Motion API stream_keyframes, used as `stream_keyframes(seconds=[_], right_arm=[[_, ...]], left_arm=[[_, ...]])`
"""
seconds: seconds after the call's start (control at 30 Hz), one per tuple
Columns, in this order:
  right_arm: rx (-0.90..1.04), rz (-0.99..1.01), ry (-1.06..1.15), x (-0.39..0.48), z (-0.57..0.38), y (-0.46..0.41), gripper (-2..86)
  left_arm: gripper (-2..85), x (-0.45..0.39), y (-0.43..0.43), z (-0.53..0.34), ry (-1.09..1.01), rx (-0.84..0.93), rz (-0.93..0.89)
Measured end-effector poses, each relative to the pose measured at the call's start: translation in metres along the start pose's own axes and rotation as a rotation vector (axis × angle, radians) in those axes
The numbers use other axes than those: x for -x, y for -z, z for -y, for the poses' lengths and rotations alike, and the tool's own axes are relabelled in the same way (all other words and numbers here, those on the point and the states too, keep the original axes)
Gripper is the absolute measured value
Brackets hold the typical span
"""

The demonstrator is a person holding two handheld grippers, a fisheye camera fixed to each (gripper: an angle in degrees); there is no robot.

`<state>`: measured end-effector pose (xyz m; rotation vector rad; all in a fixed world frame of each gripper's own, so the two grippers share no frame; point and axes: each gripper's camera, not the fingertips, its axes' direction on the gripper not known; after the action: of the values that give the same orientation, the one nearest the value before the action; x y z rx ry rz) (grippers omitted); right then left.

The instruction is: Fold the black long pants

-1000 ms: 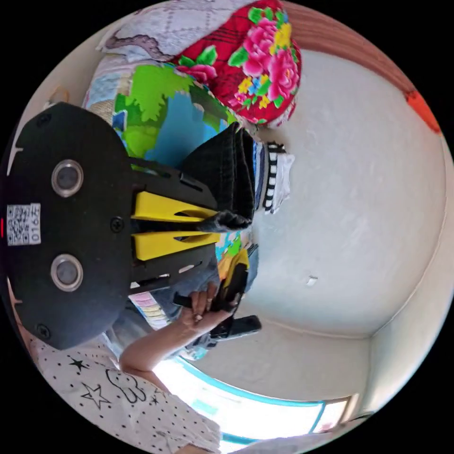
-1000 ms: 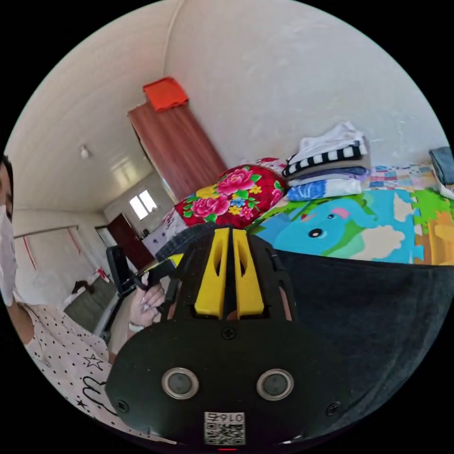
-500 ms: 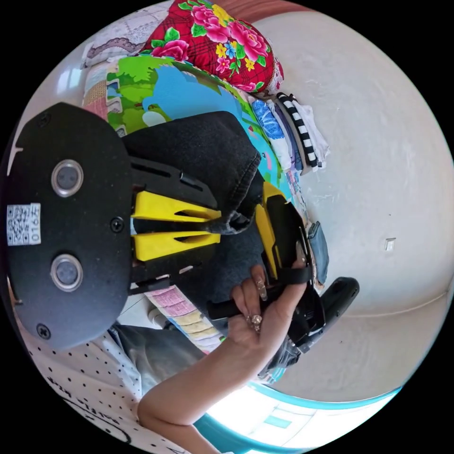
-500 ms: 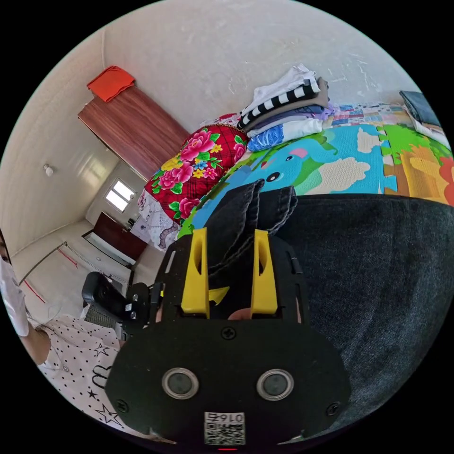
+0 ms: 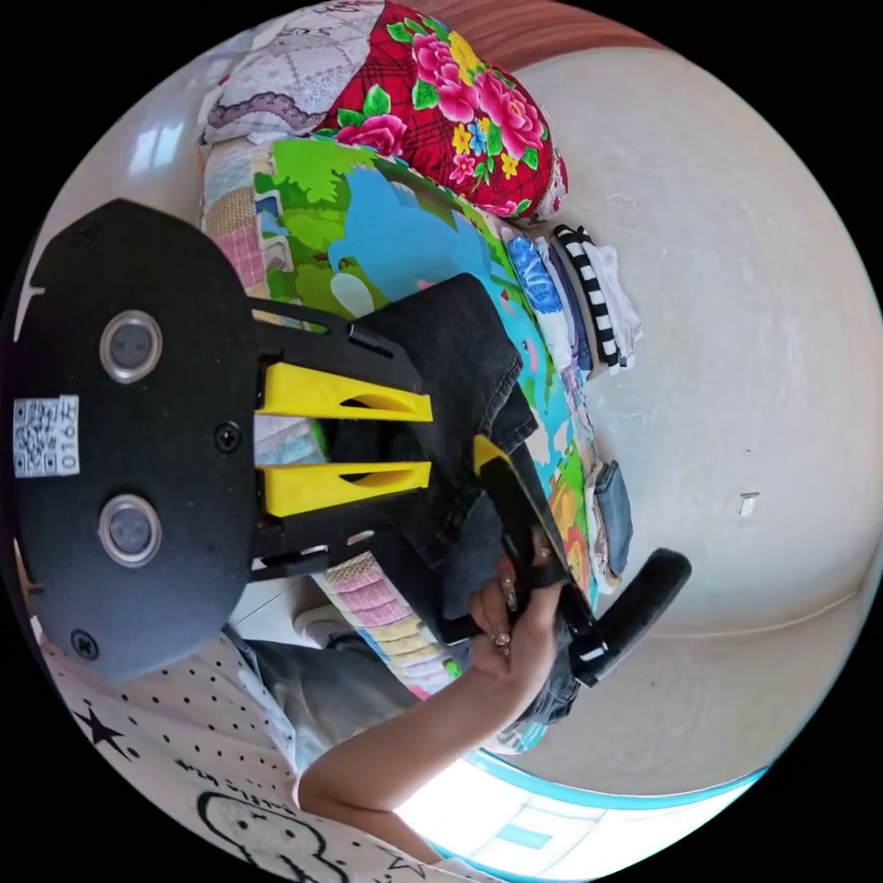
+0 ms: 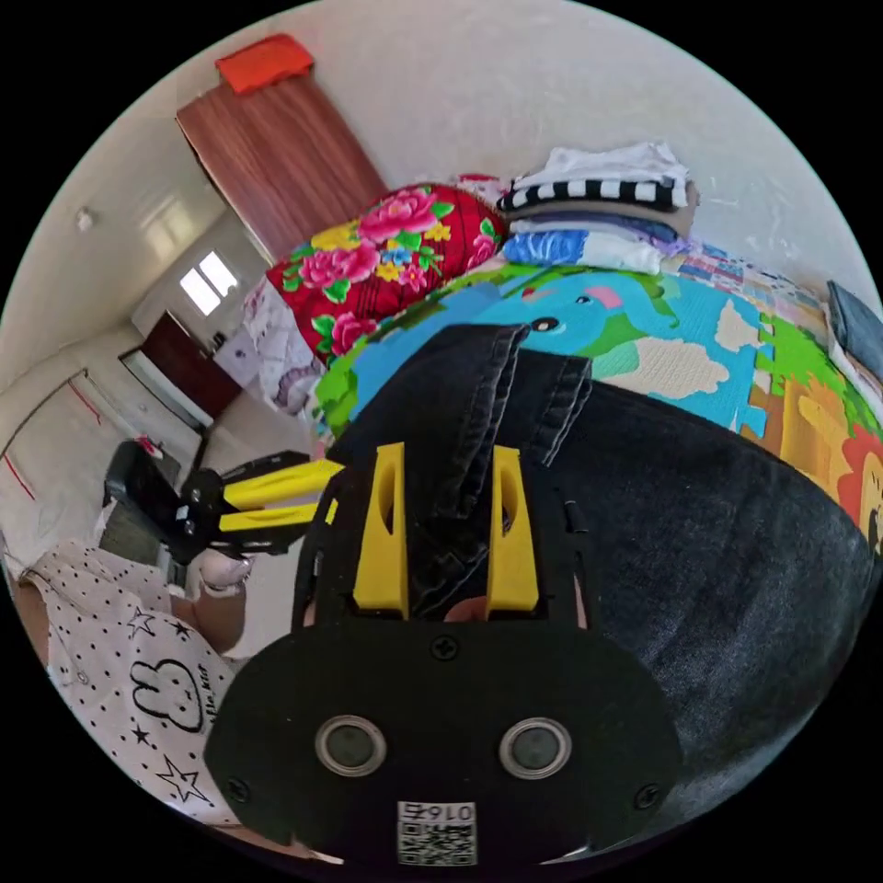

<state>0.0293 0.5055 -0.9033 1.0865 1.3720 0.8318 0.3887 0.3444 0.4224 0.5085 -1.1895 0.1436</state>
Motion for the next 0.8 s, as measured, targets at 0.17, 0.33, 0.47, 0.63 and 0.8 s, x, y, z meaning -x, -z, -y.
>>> stream_keyframes(seconds=[0.17, 0.33, 0.47, 0.63, 0.8], right_arm=[[0.098, -0.076, 0.013, 0.006, -0.002, -0.03, 1.7], [-0.11, -0.002, 0.013, 0.012, 0.001, 0.027, 0.2], [-0.156, -0.063, 0.021, 0.021, 0.002, 0.048, 0.0], [-0.083, -0.103, 0.102, 0.034, -0.007, 0.049, 0.0], [-0.051, -0.001, 0.032, 0.016, -0.037, 0.045, 0.1]], left_arm=[[7.0, -0.023, -0.006, -0.001, -0.022, -0.015, 0.018], [7.0, -0.045, -0.009, 0.003, -0.108, -0.01, 0.075], [6.5, -0.052, 0.003, 0.001, -0.115, -0.041, 0.06], [5.7, -0.036, 0.024, -0.012, -0.027, -0.068, 0.121], [6.4, -0.03, 0.037, -0.008, -0.104, -0.064, 0.012]])
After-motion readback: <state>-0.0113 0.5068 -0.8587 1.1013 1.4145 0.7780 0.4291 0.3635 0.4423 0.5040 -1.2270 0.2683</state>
